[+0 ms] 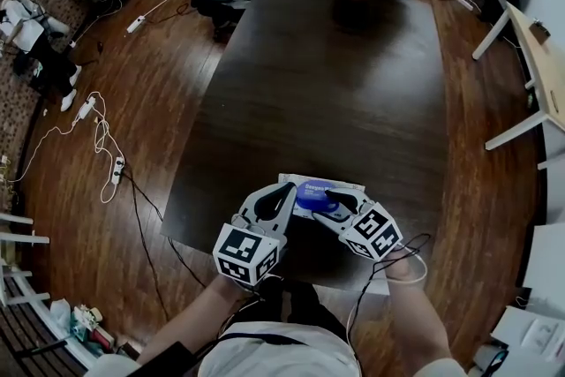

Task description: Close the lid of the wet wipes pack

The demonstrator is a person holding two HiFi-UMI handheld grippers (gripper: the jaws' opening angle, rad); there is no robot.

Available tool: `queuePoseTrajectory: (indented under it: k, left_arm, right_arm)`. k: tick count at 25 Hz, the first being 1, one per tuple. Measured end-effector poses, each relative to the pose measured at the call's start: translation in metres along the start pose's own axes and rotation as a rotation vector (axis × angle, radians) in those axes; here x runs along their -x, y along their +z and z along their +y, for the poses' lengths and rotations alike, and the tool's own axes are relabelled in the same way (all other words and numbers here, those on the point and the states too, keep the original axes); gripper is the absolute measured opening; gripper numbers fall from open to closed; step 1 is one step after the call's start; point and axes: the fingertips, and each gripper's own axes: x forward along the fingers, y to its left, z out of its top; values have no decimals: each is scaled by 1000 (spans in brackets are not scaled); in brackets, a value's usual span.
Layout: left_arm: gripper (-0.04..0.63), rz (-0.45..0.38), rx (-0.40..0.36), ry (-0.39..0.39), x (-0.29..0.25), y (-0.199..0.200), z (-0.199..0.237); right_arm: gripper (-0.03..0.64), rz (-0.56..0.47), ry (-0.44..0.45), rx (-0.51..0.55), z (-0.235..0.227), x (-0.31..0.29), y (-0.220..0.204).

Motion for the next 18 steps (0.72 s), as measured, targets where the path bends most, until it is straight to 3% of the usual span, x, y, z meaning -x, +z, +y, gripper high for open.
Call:
queuePoseTrajectory:
  k: [18]
  left_arm:
    - [2,21,16,-15,3,-16,0]
  right_arm:
    - [221,67,-39,-13,5,-18,-23]
